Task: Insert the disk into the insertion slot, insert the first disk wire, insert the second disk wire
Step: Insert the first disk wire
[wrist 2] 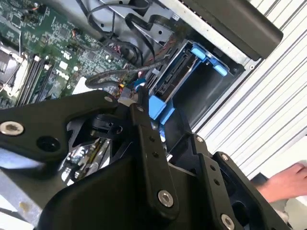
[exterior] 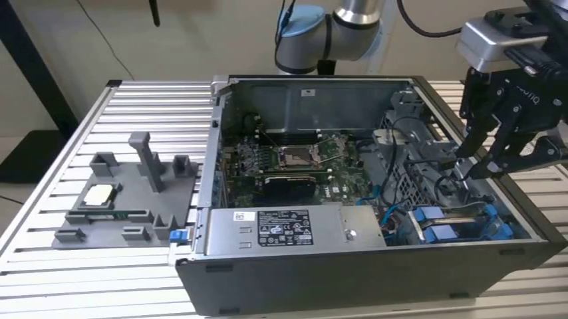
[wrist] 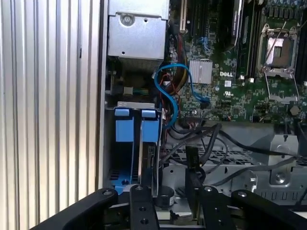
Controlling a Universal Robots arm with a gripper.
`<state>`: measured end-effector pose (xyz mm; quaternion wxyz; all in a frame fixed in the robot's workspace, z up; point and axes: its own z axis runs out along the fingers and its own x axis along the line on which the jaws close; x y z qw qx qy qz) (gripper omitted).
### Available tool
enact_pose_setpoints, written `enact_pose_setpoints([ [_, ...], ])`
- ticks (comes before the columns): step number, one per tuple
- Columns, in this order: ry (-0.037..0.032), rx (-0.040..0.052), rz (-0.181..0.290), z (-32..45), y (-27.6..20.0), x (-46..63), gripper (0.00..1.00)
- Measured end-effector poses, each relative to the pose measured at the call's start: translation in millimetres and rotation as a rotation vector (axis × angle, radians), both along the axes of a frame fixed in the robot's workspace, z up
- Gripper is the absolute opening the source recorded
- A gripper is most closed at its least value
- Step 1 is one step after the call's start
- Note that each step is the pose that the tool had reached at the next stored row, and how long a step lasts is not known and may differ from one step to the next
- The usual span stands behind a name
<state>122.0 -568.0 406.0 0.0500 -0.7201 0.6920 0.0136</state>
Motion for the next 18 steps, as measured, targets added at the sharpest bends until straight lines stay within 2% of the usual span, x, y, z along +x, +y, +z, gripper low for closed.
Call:
enact_pose_setpoints([
  [5,-0.0413,0.0000,0.000,-1.8,6.6,-13.9,0.41],
  [10,-0.0711,0.0000,0.000,-5.7,14.3,-23.4,0.41],
  [13,-0.0831,-0.0001,0.000,-8.9,18.8,-26.7,0.41],
  [16,-0.0892,-0.0001,0.000,-13.2,23.1,-26.8,0.41],
  [18,-0.0921,0.0002,0.000,-17.0,24.3,-26.8,0.41],
])
